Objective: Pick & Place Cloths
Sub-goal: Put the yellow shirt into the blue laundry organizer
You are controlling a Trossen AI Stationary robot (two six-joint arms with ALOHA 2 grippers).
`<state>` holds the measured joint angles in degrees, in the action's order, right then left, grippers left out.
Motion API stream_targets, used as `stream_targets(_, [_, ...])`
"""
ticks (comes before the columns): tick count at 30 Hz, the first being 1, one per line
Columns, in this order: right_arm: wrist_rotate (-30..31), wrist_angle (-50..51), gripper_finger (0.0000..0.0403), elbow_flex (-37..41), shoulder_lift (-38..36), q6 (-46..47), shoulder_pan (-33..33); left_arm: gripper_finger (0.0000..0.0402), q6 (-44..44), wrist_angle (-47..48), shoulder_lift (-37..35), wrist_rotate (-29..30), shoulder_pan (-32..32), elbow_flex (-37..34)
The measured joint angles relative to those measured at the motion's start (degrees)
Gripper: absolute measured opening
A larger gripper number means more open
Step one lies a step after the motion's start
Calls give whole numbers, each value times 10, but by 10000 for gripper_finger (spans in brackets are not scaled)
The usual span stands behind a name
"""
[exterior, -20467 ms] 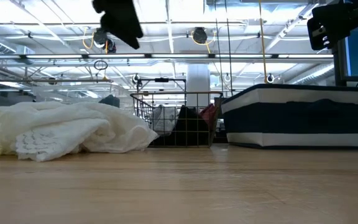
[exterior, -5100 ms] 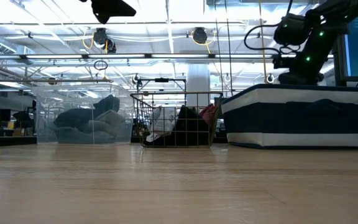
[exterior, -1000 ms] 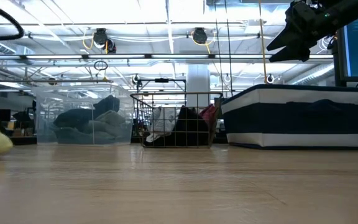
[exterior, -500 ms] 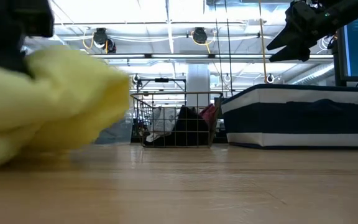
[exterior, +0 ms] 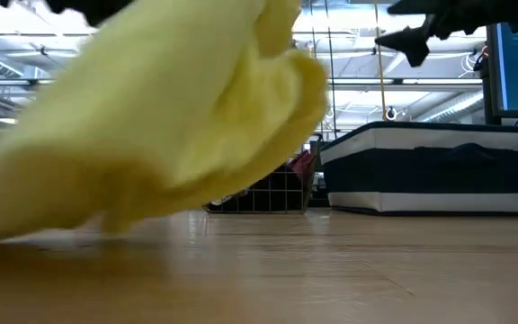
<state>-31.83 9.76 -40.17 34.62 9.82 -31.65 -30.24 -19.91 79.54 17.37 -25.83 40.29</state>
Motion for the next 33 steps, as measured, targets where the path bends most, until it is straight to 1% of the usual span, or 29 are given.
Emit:
stream_targets(3, [0, -64, 283, 23, 1, 0, 41, 15, 46, -48, -9, -40, 30, 0])
stream_targets(6, [0, -151, 283, 55, 2, 0, 83, 14, 84, -68, -18, -62, 55, 0])
stream_targets(10, [2, -311, 283, 111, 14, -7, 134, 14, 136, -109, -26, -83, 86, 10])
stream_targets(13, [7, -431, 283, 146, 37, -32, 172, 14, 169, -109, -32, -98, 105, 24])
stream_targets(16, [43, -491, 283, 164, 68, -75, 213, 14, 191, -112, -33, -119, 124, 43])
stream_targets(21, [122, -526, 283, 164, 126, -172, 288, 14, 201, -101, -33, -158, 154, 73])
stream_targets(25, [183, -585, 283, 164, 177, -253, 346, 15, 205, -77, -33, -158, 174, 91])
stream_targets(28, [240, -631, 283, 163, 214, -317, 388, 13, 215, -71, -33, -158, 187, 98])
stream_targets(30, [281, -640, 283, 149, 238, -357, 412, 13, 216, -69, -33, -158, 195, 98])
stream_targets(33, [327, -635, 283, 111, 275, -402, 445, 14, 215, -67, -33, -158, 204, 98])
